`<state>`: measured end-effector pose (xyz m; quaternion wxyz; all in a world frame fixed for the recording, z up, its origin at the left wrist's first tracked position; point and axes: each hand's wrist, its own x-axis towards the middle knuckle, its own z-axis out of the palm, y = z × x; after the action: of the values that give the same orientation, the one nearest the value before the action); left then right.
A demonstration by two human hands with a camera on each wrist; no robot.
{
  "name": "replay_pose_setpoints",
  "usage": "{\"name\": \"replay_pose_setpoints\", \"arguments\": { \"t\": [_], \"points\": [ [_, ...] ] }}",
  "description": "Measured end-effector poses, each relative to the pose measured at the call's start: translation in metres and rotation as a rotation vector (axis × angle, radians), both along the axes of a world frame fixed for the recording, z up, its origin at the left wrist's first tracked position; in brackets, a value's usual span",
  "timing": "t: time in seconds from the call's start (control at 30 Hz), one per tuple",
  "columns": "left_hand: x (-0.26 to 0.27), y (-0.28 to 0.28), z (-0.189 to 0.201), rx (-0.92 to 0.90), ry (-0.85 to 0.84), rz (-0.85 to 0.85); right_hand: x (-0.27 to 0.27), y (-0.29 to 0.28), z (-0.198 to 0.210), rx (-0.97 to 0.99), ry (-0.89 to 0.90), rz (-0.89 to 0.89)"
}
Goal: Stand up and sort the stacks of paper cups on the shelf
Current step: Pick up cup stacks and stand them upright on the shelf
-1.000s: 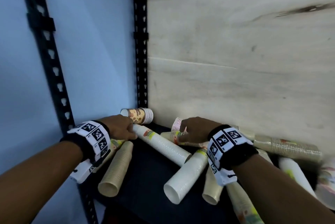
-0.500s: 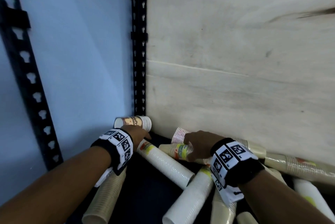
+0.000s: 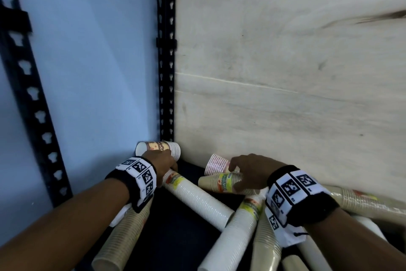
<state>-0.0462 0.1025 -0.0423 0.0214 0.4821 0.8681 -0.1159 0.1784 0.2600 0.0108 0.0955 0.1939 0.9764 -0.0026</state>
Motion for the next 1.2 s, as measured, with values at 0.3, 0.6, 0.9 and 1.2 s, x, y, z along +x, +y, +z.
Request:
{"name": "replay_pose_setpoints", "arguments": {
  "t": [0.3,0.6,0.9,1.2],
  "points": [
    [0.013,-0.024,0.032,-0.05,0.063,-0.092,0.028,0.004,0.015,-0.031,0.032,-0.022],
    [0.019,-0.046,0.067,-0.018,0.082,-0.083,0.037,0.004,0.02,-0.064,0.079,-0.067],
    [0.014,-0.056,0.115,0.186,-0.038,-0.166,0.027,0.0,0.024,-0.155,0.197,-0.064],
    [0.018,-0.066,0.144,0.341,0.17,-0.277,0.002,-0.005,0.004,-0.287,0.263,-0.084]
  ]
}}
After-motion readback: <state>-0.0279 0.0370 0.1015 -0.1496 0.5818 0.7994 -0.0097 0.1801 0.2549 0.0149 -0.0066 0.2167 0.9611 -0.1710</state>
